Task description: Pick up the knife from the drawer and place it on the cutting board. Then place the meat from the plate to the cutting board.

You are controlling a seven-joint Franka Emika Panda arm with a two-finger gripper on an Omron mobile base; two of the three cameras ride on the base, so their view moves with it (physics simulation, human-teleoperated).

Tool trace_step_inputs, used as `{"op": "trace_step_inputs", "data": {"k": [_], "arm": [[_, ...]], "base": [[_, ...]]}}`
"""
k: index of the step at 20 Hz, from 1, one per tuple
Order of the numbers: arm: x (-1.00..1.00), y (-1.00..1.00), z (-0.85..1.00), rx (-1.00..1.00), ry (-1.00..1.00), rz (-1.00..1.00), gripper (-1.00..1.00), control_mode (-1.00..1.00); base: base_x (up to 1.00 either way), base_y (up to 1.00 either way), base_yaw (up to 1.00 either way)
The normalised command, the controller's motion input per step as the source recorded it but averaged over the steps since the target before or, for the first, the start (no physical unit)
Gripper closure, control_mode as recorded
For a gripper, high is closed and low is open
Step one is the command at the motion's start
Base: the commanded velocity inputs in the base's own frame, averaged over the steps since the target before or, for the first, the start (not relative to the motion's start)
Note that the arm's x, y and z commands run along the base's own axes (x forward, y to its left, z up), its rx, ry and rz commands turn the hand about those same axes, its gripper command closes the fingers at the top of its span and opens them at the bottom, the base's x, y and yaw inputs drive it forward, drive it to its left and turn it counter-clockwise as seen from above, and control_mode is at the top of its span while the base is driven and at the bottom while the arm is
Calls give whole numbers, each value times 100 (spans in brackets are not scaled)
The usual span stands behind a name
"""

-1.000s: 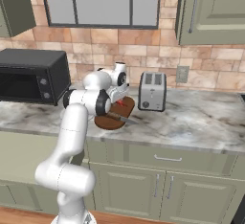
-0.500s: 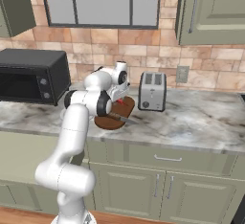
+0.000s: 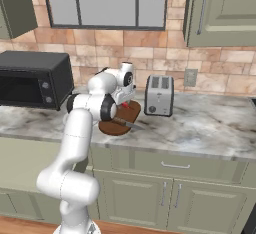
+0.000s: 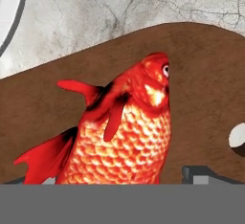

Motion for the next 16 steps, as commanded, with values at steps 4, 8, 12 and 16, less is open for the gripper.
{"op": "trace_step_inputs", "data": {"k": [4,8,12,16], "arm": [[-20,0,29,0,0,0,-100,-100],[-22,0,27,0,0,0,-100,-100],[-20,0,2,0,0,0,-100,-100],[-7,0,-18,0,0,0,-100,-100]], "base": [[0,0,0],[0,0,0],[0,0,0],[0,0,0]]}}
